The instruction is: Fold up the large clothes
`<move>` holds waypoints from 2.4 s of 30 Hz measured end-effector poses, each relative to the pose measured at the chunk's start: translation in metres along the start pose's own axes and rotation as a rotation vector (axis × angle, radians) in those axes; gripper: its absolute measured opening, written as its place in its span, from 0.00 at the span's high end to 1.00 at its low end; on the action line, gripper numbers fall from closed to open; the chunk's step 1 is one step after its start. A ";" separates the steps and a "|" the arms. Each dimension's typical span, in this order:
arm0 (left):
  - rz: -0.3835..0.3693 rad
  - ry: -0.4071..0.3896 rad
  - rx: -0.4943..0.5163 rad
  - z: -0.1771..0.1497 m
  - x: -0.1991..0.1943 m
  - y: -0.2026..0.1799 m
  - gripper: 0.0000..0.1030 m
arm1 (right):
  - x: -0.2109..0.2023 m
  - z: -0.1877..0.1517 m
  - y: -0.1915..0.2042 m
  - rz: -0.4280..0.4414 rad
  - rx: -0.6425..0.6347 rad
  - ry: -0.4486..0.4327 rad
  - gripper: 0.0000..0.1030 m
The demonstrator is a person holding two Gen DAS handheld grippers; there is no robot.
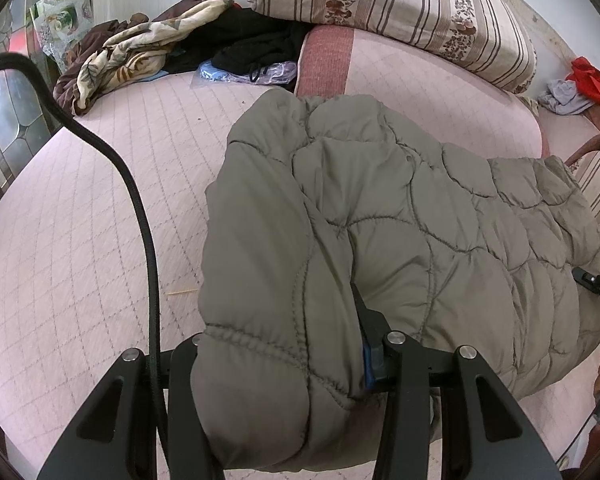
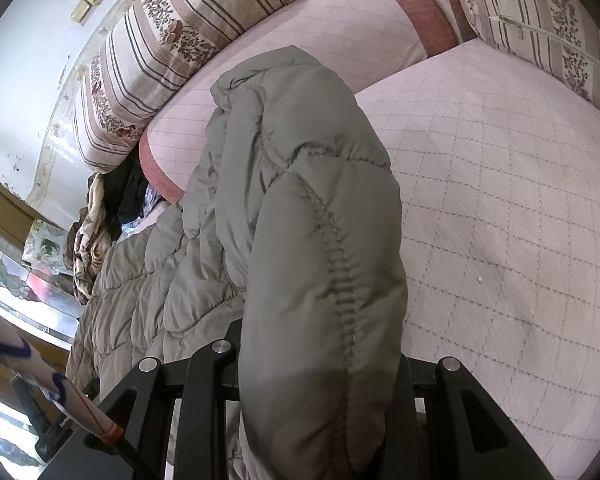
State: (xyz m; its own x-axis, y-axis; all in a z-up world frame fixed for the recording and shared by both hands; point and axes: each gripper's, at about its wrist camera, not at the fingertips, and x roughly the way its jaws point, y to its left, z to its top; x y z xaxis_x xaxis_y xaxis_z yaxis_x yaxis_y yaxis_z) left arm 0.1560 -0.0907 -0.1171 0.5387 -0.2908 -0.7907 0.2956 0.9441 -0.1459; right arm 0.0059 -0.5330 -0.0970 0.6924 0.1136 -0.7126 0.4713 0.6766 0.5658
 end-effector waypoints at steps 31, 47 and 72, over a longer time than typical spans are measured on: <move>0.107 -0.029 0.015 -0.020 -0.002 -0.002 0.36 | 0.010 -0.010 -0.033 -0.174 0.088 -0.002 0.31; 0.068 -0.081 -0.118 -0.016 -0.045 0.046 0.36 | -0.061 -0.027 0.044 -0.361 -0.166 -0.227 0.23; 0.061 0.025 -0.106 0.004 -0.015 0.061 0.31 | 0.041 -0.064 0.178 -0.507 -0.426 -0.146 0.18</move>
State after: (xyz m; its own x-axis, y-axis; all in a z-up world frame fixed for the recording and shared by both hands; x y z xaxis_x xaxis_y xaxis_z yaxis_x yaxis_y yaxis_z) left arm 0.1691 -0.0298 -0.1115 0.5326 -0.2296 -0.8147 0.1769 0.9714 -0.1581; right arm 0.0834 -0.3615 -0.0523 0.5236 -0.3727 -0.7661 0.5213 0.8514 -0.0579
